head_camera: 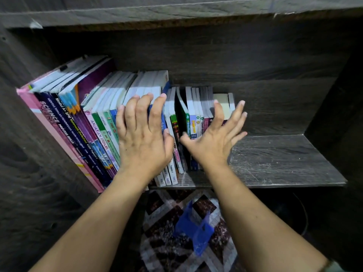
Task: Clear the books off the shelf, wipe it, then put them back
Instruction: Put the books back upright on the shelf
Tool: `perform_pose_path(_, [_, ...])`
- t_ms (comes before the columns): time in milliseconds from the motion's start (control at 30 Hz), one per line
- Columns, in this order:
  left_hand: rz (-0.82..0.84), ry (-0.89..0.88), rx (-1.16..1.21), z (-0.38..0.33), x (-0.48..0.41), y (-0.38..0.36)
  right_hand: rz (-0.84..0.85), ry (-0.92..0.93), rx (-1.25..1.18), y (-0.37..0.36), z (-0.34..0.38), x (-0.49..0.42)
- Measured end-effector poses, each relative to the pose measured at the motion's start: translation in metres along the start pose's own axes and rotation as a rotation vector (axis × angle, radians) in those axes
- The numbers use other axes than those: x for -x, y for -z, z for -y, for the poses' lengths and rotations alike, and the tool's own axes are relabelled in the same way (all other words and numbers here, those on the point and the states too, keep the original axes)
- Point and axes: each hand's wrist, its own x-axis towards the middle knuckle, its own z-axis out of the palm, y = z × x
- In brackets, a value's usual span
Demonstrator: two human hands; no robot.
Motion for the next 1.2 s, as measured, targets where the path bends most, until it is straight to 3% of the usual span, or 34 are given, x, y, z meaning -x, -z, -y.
perform_pose_path(167, [0.031, 0.009, 0.002, -0.001, 0.0, 0.002, -0.007, -0.217, -0.064, 0.0, 0.002, -0.006])
perform_pose_path(400, [0.049, 0.081, 0.036, -0.022, 0.001, 0.006, -0.116, -0.199, -0.117, 0.013, -0.028, -0.012])
perform_pose_path(533, [0.129, -0.056, 0.053, -0.051, 0.005, -0.006, -0.177, -0.218, -0.111, 0.031, -0.055, -0.019])
perform_pose_path(667, [0.295, -0.254, 0.188, -0.081, 0.019, -0.037, -0.218, -0.246, -0.104, 0.058, -0.089, -0.029])
perform_pose_path(800, [0.543, -0.336, 0.219, -0.112, 0.041, -0.072, -0.267, -0.26, -0.091, 0.084, -0.12, -0.037])
perform_pose_path(1033, [0.834, -0.278, 0.221, -0.146, 0.06, -0.129, -0.276, -0.294, -0.055, 0.117, -0.167, -0.052])
perform_pose_path(1200, [0.854, -0.199, 0.309, -0.152, 0.072, -0.15, -0.323, -0.32, -0.038, 0.135, -0.192, -0.066])
